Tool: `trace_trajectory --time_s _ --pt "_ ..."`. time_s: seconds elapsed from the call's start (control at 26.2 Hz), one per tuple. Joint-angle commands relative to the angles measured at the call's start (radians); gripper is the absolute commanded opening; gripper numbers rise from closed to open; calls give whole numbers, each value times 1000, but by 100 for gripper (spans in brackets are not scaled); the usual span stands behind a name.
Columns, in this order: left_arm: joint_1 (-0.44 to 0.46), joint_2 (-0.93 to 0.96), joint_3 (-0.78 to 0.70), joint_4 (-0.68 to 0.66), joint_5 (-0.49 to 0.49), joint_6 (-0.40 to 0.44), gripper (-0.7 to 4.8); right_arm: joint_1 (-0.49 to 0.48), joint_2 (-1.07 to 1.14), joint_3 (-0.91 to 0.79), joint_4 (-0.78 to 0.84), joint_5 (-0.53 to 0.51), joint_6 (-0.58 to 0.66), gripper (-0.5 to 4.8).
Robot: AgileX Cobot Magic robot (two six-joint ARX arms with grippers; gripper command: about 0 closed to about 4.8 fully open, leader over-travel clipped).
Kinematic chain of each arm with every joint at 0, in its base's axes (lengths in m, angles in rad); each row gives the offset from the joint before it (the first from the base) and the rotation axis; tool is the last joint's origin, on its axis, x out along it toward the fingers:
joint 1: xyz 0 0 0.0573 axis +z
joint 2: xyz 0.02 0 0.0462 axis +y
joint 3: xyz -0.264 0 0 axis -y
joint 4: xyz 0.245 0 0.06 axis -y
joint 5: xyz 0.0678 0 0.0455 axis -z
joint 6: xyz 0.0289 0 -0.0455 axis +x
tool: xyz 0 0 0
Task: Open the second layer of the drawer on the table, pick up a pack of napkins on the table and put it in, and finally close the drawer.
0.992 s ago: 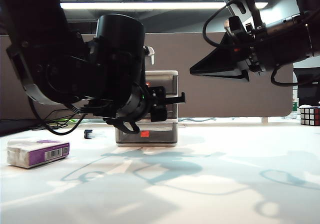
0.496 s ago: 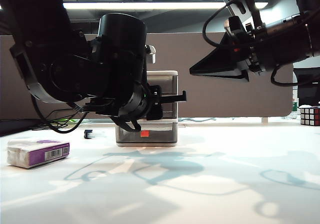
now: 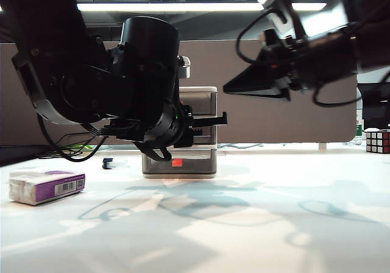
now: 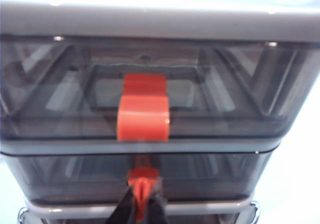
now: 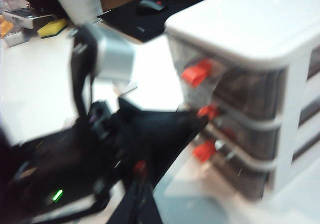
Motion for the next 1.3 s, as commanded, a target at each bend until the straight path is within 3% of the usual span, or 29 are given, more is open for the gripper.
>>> trace_trajectory --time_s 0.04,0.31,0.84,0.95,1.3 --pt "-2 -6 -1 -37 -4 0 -6 2 73 93 17 -3 0 -5" --pt "-2 -35 -35 -39 -3 -8 -6 3 218 258 16 -29 9 -5" --pt "-39 -53 -37 -71 -11 -8 -6 14 333 361 10 -29 27 -5" --pt "-45 -87 -69 -130 -23 -47 -6 16 344 373 8 -28 29 -5" --pt "-67 -208 -248 -131 -11 -158 -6 21 344 377 10 -19 29 -5"
